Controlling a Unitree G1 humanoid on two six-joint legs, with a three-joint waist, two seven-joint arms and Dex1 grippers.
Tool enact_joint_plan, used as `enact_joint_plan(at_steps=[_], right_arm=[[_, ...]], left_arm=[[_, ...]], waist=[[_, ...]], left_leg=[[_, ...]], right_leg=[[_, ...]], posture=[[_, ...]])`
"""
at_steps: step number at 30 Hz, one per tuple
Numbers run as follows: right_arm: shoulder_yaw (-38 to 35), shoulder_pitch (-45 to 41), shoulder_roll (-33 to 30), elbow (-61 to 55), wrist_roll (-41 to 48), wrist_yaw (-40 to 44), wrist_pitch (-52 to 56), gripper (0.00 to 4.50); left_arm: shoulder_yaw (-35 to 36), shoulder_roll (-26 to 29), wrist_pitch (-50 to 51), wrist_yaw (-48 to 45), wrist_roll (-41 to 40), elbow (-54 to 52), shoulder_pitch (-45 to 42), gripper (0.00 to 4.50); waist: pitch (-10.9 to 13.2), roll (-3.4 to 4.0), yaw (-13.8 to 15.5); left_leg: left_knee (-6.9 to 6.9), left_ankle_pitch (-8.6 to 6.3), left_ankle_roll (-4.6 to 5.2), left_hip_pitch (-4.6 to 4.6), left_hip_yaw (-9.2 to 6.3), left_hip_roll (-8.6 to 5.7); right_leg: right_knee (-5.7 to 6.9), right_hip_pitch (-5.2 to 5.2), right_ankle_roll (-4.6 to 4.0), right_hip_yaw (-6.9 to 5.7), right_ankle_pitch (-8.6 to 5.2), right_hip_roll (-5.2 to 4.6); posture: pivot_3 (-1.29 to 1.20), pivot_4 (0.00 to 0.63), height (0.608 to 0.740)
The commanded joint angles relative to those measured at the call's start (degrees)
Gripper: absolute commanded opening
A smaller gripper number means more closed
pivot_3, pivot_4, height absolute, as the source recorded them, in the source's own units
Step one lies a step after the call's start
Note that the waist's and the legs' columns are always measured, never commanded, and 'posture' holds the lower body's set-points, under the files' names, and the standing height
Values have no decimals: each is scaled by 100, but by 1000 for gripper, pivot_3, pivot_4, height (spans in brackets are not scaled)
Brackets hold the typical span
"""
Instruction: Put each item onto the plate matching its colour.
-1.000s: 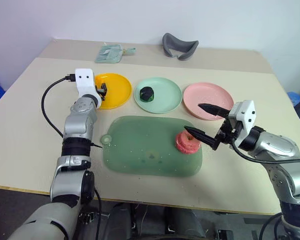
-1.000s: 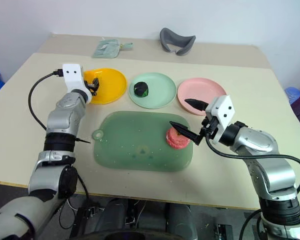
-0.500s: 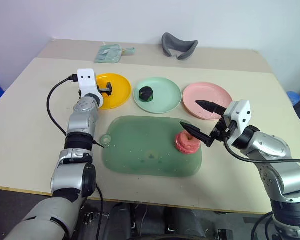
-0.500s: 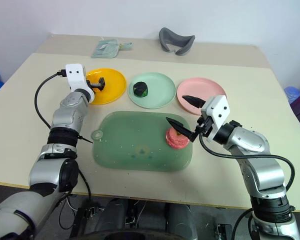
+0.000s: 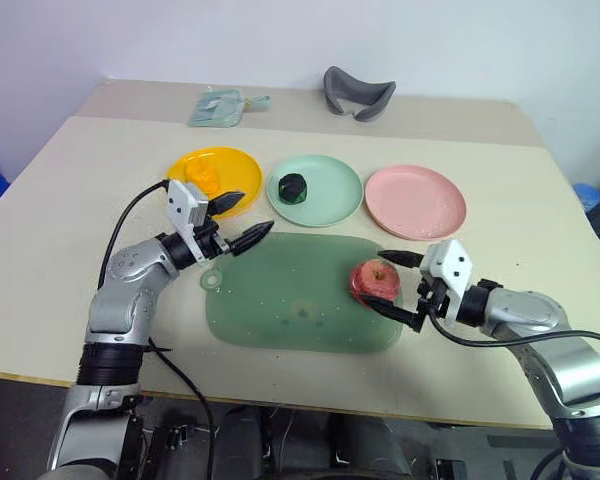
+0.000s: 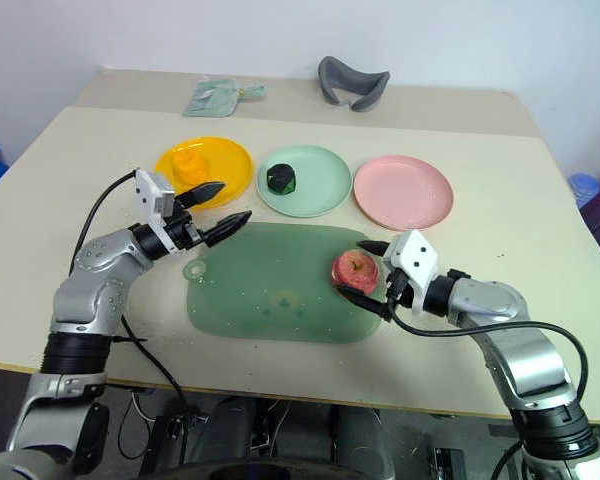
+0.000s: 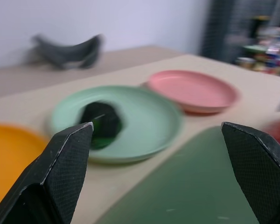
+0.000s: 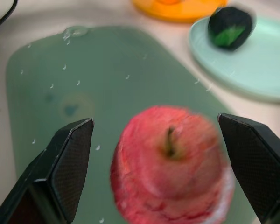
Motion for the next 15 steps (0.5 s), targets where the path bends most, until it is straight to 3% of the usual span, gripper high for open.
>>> enact_joint_plan(at_steps=[1,9,15], right_arm=[[89,-66,7,138,-174,71,-191,4361],[369,-200,113,726,-526,231,-632,4361],[367,-396,224,1009,-517,330,-759,4361]], left_arm=[[-160,174,18,-567,-301,-632,218,4483],[-164,1265,789,-1572,-939,-1823,907,4483],[85,2019,959,-2058,-1195,-2030,1153,4483]], waist=[[0,0,-10],[-2,3,-62],[-2,5,-78]], left_leg=[[0,0,0,0,-1,1],[-4,0,0,3,-9,5],[-4,0,0,5,-13,5]], right_leg=[[0,0,0,0,0,1],[1,-2,-2,2,-1,3],[1,-1,-2,5,-1,1]], posture=[[0,150,740],[0,150,740],[0,150,740]])
